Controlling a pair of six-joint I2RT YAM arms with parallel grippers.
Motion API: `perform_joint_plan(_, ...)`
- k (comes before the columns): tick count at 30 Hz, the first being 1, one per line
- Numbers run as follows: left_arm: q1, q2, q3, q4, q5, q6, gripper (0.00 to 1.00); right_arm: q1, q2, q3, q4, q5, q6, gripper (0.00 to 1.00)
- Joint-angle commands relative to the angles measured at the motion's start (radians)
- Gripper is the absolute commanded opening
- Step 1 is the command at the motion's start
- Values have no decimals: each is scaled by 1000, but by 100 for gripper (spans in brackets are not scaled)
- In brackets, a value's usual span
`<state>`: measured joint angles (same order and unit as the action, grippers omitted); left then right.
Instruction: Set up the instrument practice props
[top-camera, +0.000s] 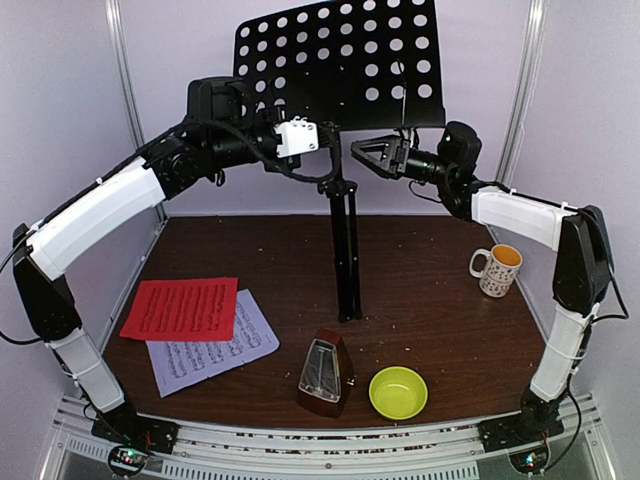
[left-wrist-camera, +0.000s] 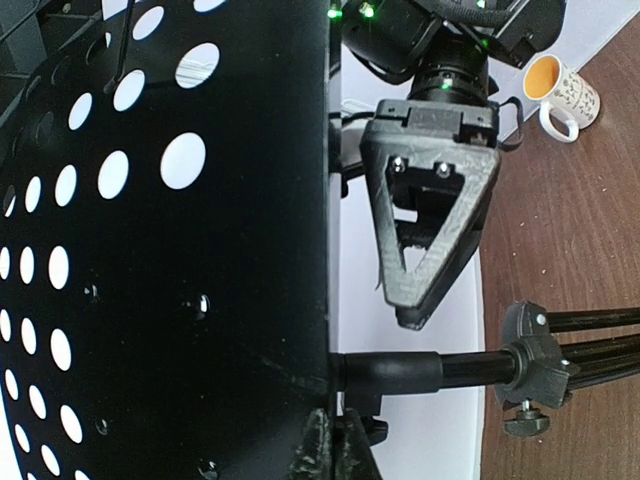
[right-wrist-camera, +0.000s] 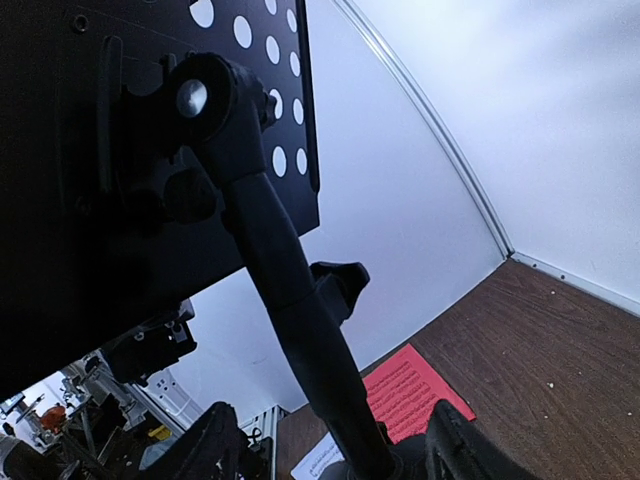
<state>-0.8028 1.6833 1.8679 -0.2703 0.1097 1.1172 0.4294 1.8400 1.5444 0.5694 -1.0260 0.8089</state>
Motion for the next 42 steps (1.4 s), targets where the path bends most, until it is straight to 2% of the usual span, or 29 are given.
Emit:
perform_joint_plan(1, -26, -92, 57, 415, 28, 22, 0, 25, 16, 53, 50, -26, 14, 63)
perform_joint_plan(9, -52, -83, 61, 434, 43, 9, 0, 51, 63, 82, 120, -35, 66, 51)
perform_joint_plan(17, -64, -83, 63, 428, 44, 15, 0, 57, 59, 83, 112, -35, 60, 33)
perform_joint_plan(27, -75, -85, 56, 398, 23, 62, 0, 57, 47, 129, 30, 15, -4, 0)
perform_joint_plan(34, -80, -97, 42, 379, -27, 114, 1, 42, 44, 191, 43, 55, 5, 0)
perform_joint_plan(38, -80, -125, -5, 399, -78, 121, 17, 26, 38, 231, 59, 80, 23, 0)
perform_joint_plan(42, -79, -161, -63, 426, -134, 95, 39, 12, 28, 261, 82, 118, 37, 0)
